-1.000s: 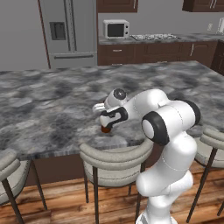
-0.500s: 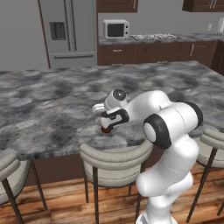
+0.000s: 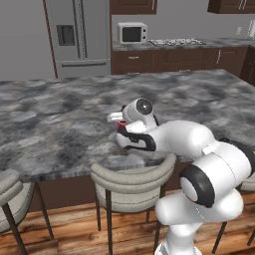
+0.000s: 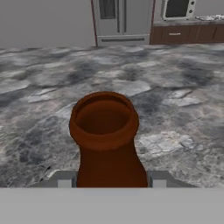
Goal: Place the large bottle from the dining counter next to the other large bottle outside the sink, and place the small bottle from the dining counter next to the other small bottle inside the sink.
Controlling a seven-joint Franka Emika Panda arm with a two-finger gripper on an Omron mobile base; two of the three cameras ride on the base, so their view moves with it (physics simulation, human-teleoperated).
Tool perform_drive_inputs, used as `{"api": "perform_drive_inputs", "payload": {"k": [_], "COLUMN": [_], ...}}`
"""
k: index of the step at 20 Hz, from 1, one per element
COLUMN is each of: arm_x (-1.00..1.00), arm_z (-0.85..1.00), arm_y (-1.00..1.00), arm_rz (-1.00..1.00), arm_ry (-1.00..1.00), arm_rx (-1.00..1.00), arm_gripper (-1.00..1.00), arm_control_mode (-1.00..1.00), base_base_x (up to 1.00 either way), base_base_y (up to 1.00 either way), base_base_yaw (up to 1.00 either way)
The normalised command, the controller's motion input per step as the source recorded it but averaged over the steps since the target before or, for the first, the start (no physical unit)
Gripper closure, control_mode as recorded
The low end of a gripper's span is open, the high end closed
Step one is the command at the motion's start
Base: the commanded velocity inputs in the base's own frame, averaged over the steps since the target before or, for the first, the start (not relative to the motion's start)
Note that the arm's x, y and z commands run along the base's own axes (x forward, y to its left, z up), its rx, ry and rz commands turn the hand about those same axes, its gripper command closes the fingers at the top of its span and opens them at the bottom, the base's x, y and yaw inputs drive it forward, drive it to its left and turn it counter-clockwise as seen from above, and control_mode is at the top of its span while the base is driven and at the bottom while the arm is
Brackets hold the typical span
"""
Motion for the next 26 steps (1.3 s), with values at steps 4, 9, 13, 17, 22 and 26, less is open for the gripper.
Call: {"api": "perform_drive_inputs", "payload": {"k": [4, 9, 13, 17, 22, 26], "arm_x": [-0.33, -0.25, -0.17, -0.05, 0.00, 0.00], "arm_z": [0.53, 0.10, 0.04, 0.00, 0.00, 0.00], "arm_y": [-0.23, -0.09, 0.00, 0.00, 0.00, 0.00], "arm_rz": [0.00, 0.00, 0.00, 0.00, 0.00, 0.00], "arm_ry": [-0.04, 0.00, 0.00, 0.00, 0.00, 0.00], "arm_rx": [0.03, 0.00, 0.00, 0.00, 0.00, 0.00], "arm_gripper": [1.00, 1.00, 1.00, 1.00, 1.00, 1.00], "arm_control_mode": [-1.00, -1.00, -1.00, 1.00, 1.00, 1.00], "base_base_x": [0.00, 0.00, 0.00, -0.08, -0.78, -0.70], "base_base_y": [0.00, 0.00, 0.00, 0.00, 0.00, -0.17], "base_base_yaw": [0.00, 0.00, 0.00, 0.00, 0.00, 0.00]}}
